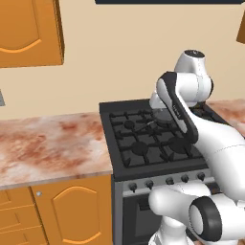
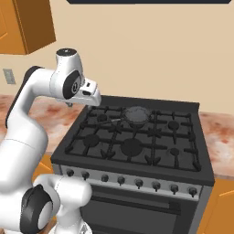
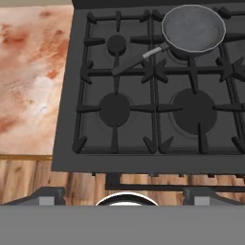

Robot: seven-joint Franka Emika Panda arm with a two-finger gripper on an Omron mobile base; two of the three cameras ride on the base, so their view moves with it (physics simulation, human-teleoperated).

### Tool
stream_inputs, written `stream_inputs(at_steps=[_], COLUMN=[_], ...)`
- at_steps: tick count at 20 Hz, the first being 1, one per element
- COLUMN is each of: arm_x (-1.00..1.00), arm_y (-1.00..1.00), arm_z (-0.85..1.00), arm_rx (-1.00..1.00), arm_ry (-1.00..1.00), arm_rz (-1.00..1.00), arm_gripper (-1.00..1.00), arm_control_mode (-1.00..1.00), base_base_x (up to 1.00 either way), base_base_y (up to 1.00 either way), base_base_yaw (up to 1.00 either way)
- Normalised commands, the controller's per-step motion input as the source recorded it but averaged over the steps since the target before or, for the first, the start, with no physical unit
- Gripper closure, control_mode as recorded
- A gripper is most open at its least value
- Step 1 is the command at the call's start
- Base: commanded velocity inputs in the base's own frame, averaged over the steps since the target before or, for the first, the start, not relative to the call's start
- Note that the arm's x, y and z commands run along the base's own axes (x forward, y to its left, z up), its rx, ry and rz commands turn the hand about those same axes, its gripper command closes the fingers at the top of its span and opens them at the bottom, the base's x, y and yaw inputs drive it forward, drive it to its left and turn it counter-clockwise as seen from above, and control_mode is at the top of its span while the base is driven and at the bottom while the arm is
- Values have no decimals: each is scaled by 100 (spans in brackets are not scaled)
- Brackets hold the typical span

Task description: Turn on the rear center burner of the stove.

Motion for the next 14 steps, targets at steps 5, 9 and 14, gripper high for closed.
stream_inputs(at_steps=[5, 9, 14], arm_x=[0, 0, -23], arm_y=[0, 0, -74], arm_z=[0, 0, -25], arm_rx=[0, 0, 0], arm_ry=[0, 0, -3], arm_rz=[0, 0, -3], arm_gripper=[-100, -100, -100], arm_control_mode=[100, 100, -100], base_base_x=[-1, -2, 0], base_base_y=[14, -3, -9], base_base_yaw=[-1, 0, -1])
